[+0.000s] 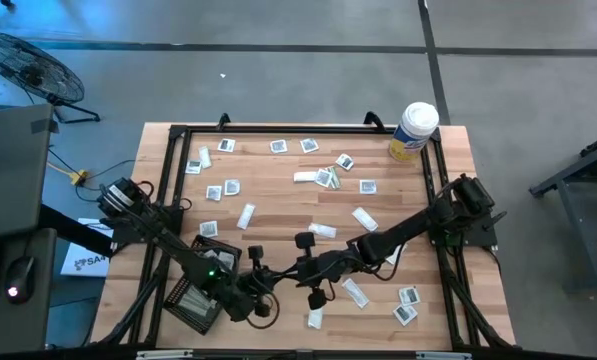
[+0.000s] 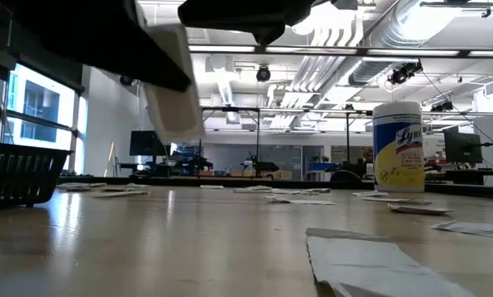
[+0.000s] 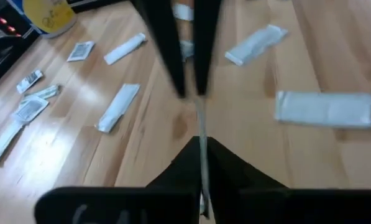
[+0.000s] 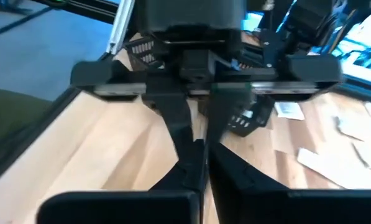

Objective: Pick & Place First Aid Supplies
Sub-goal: Put the bandage into the bottom black bin

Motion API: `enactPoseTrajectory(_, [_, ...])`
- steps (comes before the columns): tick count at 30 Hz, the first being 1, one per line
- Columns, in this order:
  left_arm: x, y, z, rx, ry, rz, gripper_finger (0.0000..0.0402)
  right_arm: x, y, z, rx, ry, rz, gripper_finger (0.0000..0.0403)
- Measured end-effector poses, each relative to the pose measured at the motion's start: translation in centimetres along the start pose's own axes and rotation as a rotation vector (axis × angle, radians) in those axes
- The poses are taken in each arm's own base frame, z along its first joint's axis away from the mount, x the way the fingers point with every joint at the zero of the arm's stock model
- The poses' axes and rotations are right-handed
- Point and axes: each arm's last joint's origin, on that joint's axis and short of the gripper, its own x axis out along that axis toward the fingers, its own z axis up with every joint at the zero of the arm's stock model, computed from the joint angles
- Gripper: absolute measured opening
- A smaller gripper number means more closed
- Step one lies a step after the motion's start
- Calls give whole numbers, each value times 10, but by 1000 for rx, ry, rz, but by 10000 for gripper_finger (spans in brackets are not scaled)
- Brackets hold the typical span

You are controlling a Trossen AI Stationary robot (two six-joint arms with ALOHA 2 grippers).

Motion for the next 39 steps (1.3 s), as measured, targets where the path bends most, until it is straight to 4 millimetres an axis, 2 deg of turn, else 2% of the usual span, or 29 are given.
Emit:
enactPoseTrajectory(2, [-9,-1,6,13,12,-14,4,-1,3,0,-24,1,-19,30])
enactPoseTrajectory(8, [-54,-2,30,59,126,-87,2,-4,9,4,-53,-19,-54,84])
enactPoseTrajectory(10, [-69,-4,37,47,234,-147,3,-6,9,5,-49,-21,-63,101])
enactPoseTrajectory(14, [-104,3,41,-25,560,-190,2,-6,8,4,-15,-9,-91,125])
enactPoseTrajectory(17, [-125,6,34,-45,730,-161,1,-6,7,4,19,-9,-108,134])
enactPoseTrajectory(21, [-149,1,15,-5,798,-116,1,-6,7,4,27,-8,-112,140])
enactPoseTrajectory(26, [-158,-11,-20,-29,790,-114,1,-6,6,5,28,-12,-137,140])
enactPoseTrajectory(32, [-145,-9,-56,-71,822,-62,0,-5,2,6,27,-25,-149,140])
enactPoseTrajectory(36, [-139,-3,-71,-77,840,-7,0,-5,0,6,30,-24,-153,143])
enactPoseTrajectory(39, [-139,-2,-73,-114,887,3,2,-4,0,5,34,-21,-142,148])
